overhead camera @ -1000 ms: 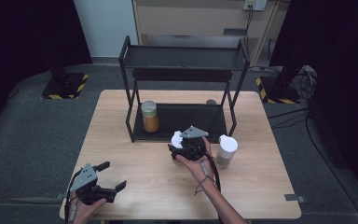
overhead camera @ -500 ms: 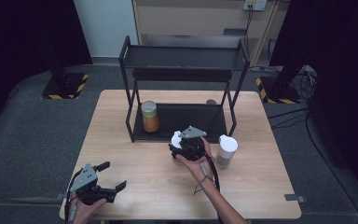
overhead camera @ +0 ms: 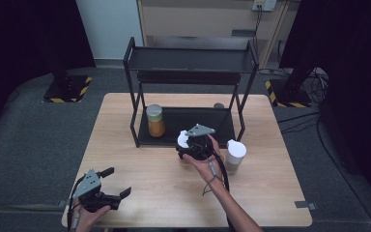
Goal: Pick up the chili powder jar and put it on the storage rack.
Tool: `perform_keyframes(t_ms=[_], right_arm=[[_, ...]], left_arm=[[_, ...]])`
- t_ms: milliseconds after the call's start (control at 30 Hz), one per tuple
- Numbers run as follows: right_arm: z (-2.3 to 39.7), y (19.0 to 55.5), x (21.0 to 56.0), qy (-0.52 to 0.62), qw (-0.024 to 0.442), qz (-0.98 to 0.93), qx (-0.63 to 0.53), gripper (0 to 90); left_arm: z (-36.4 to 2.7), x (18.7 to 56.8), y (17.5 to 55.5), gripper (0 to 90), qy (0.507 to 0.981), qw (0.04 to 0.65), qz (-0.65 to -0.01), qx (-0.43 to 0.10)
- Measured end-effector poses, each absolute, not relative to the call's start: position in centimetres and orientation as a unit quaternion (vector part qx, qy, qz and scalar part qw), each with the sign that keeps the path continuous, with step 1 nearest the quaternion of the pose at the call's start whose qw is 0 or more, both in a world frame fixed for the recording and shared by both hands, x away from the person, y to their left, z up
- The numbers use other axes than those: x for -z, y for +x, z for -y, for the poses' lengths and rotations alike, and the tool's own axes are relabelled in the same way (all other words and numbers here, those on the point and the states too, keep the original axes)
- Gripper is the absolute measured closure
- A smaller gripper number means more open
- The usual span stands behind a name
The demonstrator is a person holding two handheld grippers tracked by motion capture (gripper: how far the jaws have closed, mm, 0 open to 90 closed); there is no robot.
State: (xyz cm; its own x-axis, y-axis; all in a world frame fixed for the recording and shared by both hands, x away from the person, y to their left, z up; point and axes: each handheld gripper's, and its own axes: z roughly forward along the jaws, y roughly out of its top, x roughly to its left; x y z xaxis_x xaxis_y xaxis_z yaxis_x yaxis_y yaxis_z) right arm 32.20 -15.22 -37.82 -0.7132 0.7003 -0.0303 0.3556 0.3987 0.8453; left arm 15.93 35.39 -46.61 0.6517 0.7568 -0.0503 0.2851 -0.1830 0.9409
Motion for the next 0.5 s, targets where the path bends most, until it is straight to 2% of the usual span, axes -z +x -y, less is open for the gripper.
perform_keyframes(t_ms=[500], right_arm=[[14.6, 34.5, 35.4, 0.322, 0.199, -0.808, -0.451, 31.5]], left_arm=[[-35.5, 46.7, 16.0, 0.0, 0.736, 0.534, -0.355, -0.217]])
